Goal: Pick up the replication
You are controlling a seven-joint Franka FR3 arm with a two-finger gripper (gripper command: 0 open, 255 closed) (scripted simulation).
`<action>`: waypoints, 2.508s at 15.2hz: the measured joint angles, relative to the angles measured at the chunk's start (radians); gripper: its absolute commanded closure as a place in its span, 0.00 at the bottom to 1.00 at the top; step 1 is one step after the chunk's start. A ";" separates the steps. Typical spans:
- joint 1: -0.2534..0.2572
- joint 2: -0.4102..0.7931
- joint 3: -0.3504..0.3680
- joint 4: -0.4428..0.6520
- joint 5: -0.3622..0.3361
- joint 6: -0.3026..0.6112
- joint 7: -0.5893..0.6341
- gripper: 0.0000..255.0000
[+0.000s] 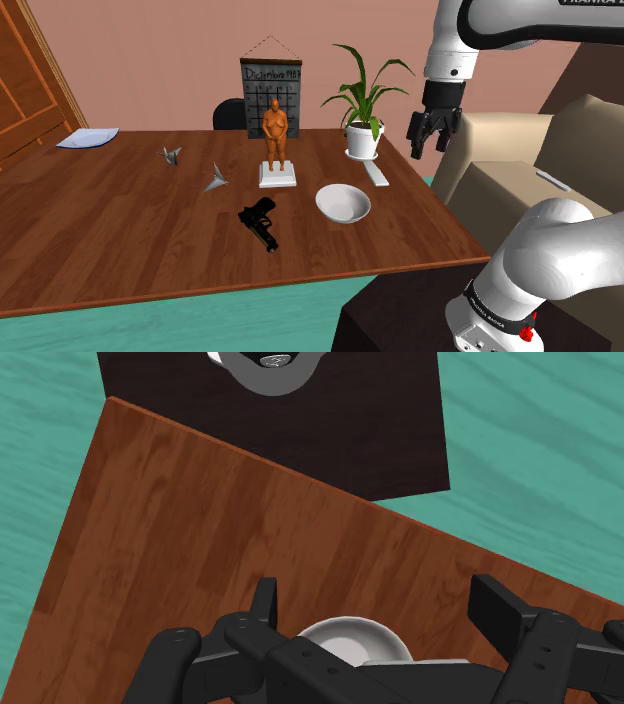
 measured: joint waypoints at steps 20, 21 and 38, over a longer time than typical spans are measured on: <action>0.090 0.505 0.221 0.011 0.077 0.572 0.153 0.00; 0.092 0.533 0.230 0.022 0.073 0.593 0.160 0.00; 0.209 1.183 0.294 0.455 -0.169 0.848 0.402 0.00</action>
